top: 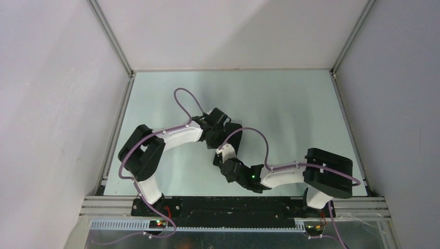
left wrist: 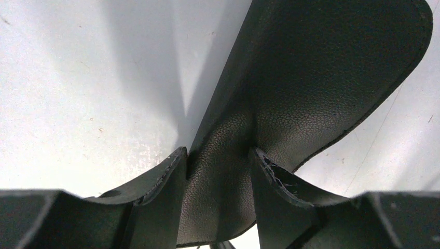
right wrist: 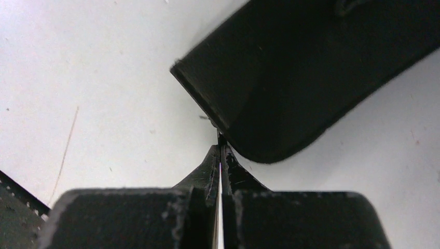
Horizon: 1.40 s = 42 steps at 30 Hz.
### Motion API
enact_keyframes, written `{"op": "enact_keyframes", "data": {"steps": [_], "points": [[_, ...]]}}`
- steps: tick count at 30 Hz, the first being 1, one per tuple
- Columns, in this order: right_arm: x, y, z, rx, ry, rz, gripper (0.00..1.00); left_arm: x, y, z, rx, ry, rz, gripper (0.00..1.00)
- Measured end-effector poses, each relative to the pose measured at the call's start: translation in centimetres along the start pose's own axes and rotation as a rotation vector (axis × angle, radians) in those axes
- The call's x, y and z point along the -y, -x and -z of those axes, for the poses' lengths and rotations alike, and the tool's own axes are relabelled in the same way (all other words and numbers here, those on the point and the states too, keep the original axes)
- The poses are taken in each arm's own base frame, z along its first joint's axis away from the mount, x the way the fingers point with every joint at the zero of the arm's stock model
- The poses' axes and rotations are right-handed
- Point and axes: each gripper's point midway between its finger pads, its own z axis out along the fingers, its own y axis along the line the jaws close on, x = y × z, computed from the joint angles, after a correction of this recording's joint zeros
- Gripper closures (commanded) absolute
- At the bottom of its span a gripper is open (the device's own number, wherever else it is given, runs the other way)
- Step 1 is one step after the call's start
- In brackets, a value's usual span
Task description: Sort the hair-cutting tools
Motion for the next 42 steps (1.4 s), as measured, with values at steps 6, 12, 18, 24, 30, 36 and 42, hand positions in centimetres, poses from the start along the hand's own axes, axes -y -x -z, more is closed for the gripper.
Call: {"op": "enact_keyframes", "data": {"steps": [6, 12, 18, 24, 30, 36, 42], "points": [[1.4, -1.5, 1.9, -0.056, -0.032, -0.067, 1.00, -0.1, 0.0, -0.1, -0.005, 0.027, -0.014, 0.49], [3.2, -2.1, 2.7, -0.097, -0.081, -0.181, 1.00, 0.2, -0.3, -0.5, 0.001, 0.035, -0.051, 0.50], [5.2, -2.0, 3.0, -0.136, -0.087, -0.265, 1.00, 0.3, -0.3, -0.7, 0.038, 0.054, -0.118, 0.50], [7.6, -1.7, 3.7, -0.160, -0.113, -0.292, 0.94, 0.2, -0.2, -0.7, 0.072, 0.081, -0.164, 0.50], [7.3, -3.5, 4.9, -0.198, -0.099, -0.197, 0.82, 0.3, 0.0, -0.6, 0.081, 0.079, -0.171, 0.50], [7.0, -3.5, 4.9, -0.190, -0.080, -0.133, 0.42, 0.3, 0.1, -0.6, 0.084, 0.078, -0.180, 0.50], [6.9, -2.6, 4.3, -0.159, -0.037, -0.065, 0.41, 0.5, 0.2, -0.5, 0.090, 0.072, -0.188, 0.50]]}}
